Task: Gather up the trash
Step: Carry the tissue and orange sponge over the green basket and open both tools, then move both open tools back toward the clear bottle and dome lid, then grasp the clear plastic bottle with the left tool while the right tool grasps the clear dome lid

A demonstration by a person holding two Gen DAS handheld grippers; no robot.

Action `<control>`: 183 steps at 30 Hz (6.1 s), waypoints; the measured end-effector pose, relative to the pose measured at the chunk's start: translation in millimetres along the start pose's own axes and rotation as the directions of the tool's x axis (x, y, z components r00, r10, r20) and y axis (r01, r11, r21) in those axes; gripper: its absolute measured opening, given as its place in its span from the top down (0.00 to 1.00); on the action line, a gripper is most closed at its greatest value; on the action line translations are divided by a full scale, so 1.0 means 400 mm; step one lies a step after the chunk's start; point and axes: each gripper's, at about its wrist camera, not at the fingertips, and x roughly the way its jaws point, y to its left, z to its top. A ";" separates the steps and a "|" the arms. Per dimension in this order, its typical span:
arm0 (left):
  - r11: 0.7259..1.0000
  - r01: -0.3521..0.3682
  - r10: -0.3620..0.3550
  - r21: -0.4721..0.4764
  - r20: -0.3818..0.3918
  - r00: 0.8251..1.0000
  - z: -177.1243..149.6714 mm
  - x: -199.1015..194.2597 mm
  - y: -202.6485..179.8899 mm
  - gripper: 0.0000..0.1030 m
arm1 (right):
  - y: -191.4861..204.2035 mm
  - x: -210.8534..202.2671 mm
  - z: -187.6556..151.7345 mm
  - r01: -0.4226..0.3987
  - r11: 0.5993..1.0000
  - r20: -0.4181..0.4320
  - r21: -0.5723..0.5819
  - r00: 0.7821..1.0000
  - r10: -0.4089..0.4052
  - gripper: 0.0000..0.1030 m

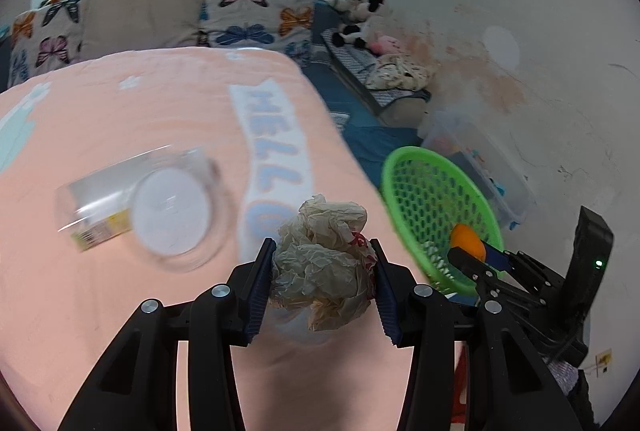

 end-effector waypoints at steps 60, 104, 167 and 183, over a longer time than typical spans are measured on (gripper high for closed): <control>0.988 0.078 -0.065 0.132 -0.099 0.993 0.019 0.202 -0.221 0.32 | -0.151 -0.090 -0.071 0.023 0.990 0.039 0.139 0.999 -0.029 0.27; 0.942 -0.250 0.266 -0.222 0.047 0.963 -0.097 -0.183 0.465 0.21 | 0.505 0.206 0.113 -0.330 0.916 -0.113 -0.227 0.943 0.312 0.06; 0.897 -0.097 0.161 0.431 -0.116 0.980 0.074 0.140 0.425 0.14 | 0.330 0.156 0.099 -0.219 0.964 -0.095 -0.149 0.974 0.207 0.11; 0.946 -0.107 0.140 0.307 -0.085 0.987 0.041 0.093 0.383 0.38 | 0.268 0.122 0.078 -0.198 0.976 -0.070 -0.086 0.979 0.193 0.11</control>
